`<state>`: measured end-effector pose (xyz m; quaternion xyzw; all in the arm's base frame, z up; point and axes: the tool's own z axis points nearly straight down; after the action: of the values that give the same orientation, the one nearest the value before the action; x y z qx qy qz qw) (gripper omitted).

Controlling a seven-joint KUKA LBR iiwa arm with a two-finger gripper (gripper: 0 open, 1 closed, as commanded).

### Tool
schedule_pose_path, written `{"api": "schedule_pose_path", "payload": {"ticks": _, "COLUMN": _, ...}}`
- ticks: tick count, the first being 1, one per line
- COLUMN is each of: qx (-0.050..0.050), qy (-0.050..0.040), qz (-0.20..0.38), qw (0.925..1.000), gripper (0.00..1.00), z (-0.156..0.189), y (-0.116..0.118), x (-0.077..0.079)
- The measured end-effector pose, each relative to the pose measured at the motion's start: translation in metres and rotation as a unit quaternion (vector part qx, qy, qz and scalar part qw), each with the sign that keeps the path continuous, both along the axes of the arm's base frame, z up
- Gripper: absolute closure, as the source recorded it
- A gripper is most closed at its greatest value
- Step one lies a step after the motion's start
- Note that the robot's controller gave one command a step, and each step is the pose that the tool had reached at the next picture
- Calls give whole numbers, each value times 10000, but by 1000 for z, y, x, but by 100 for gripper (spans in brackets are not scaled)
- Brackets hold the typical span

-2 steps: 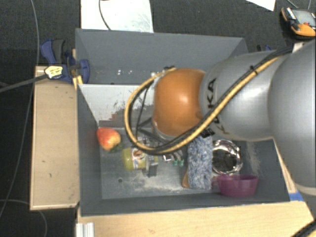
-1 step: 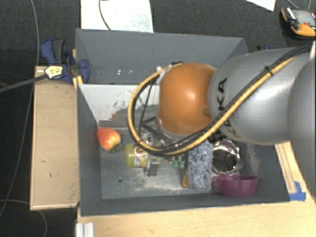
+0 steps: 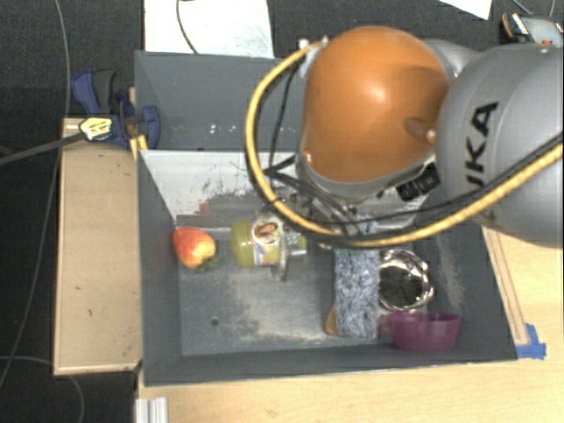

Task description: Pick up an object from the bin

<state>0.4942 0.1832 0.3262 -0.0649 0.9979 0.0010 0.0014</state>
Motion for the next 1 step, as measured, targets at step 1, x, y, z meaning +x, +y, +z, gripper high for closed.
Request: {"api": "schedule_pose_path", "payload": {"ticks": 1, "qx": -13, "qy": 46, "qz": -473, "qw": 9989, "gripper": 0, "z": -70, "y": -12, "x": 5}}
